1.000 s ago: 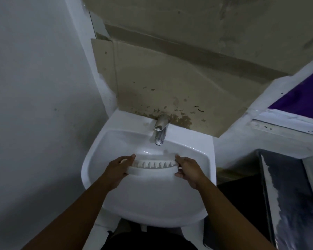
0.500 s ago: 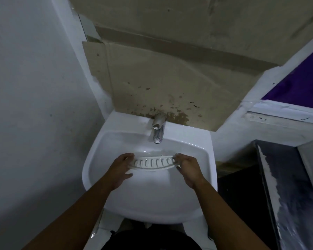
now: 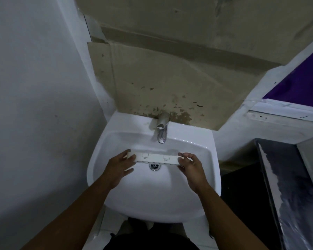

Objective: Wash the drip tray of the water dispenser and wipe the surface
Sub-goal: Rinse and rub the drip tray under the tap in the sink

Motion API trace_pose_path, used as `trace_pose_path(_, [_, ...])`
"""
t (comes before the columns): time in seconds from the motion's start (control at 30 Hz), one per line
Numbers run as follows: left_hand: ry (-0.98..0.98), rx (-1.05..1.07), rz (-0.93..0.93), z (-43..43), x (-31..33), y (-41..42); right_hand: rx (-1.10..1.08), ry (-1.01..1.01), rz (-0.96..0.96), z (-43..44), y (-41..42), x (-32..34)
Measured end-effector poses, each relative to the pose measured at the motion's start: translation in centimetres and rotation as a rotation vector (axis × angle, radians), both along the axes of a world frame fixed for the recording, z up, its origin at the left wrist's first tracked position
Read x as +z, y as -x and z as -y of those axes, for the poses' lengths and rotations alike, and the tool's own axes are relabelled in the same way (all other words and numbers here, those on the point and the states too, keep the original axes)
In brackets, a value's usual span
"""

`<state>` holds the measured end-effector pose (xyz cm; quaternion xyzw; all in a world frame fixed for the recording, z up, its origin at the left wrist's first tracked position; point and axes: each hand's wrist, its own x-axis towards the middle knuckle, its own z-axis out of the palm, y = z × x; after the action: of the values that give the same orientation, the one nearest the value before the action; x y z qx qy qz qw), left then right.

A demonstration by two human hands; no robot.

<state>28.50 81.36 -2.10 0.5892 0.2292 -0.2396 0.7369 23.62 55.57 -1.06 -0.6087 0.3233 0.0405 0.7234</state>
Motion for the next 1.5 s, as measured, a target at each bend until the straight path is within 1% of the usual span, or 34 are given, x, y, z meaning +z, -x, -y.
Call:
trace_pose_path(0.07, [-0.007,0.009,0.01,-0.1,0.0,0.2,0.057,0.062,-0.005,-0.2,0.2,0.0])
trace_pose_path(0.17, [0.034,0.073,0.056,0.0,0.1,0.4,0.096,0.121,0.023,-0.3,0.6,-0.3])
trace_pose_path(0.23, [0.069,0.07,0.072,-0.3,0.2,0.6,0.089,0.096,0.065,0.0,0.9,-0.5])
trace_pose_path(0.33, [0.148,0.037,0.081,-1.0,0.4,0.6,0.082,-0.001,0.114,0.4,1.0,-0.5])
trace_pose_path(0.4, [0.136,-0.006,0.089,-1.3,0.8,0.6,0.077,-0.027,0.129,0.6,1.1,-0.6])
trace_pose_path(0.5, [0.11,-0.051,0.105,-1.4,1.2,0.4,0.076,-0.012,0.147,0.5,1.3,-0.6])
trace_pose_path(0.67, [0.163,-0.051,0.129,-1.5,1.4,0.2,0.06,0.028,0.162,0.1,1.7,0.1])
trace_pose_path(0.77, [0.147,-0.063,0.133,-1.6,1.5,0.2,0.055,0.019,0.164,0.0,1.9,0.1])
trace_pose_path(0.9, [0.142,-0.015,0.103,-1.6,1.6,0.2,0.045,0.02,0.114,-0.6,2.3,0.8])
trace_pose_path(0.97, [0.082,0.009,0.089,-1.5,1.7,0.3,0.013,0.091,0.07,-1.1,2.4,1.3])
trace_pose_path(1.03, [-0.06,-0.026,0.098,-1.2,1.7,0.3,-0.021,0.179,0.056,-1.7,2.4,1.7])
trace_pose_path(1.1, [-0.202,-0.052,0.101,-0.9,1.7,0.4,0.002,0.25,0.043,-2.1,2.3,1.8])
trace_pose_path(1.17, [-0.252,-0.027,0.09,-0.7,1.7,0.4,0.054,0.281,-0.004,-2.4,2.2,1.8])
trace_pose_path(1.23, [-0.157,0.03,0.047,-0.7,1.9,0.3,0.075,0.278,-0.05,-2.6,2.1,1.8])
trace_pose_path(1.3, [-0.039,0.051,-0.002,-0.7,2.2,0.3,0.04,0.291,-0.06,-2.6,2.0,1.8])
trace_pose_path(1.33, [-0.019,0.043,-0.019,-0.8,2.2,0.4,0.018,0.295,-0.061,-2.5,2.1,1.7])
trace_pose_path(1.37, [-0.019,0.036,-0.029,-0.8,2.2,0.5,-0.001,0.283,-0.066,-2.4,2.2,1.7])
trace_pose_path(1.4, [-0.019,0.04,-0.037,-0.9,2.2,0.6,-0.014,0.227,-0.071,-2.4,2.3,1.7])
trace_pose_path(1.5, [0.022,0.057,-0.082,-1.4,1.9,0.8,0.005,-0.127,-0.075,-2.0,2.9,1.6])
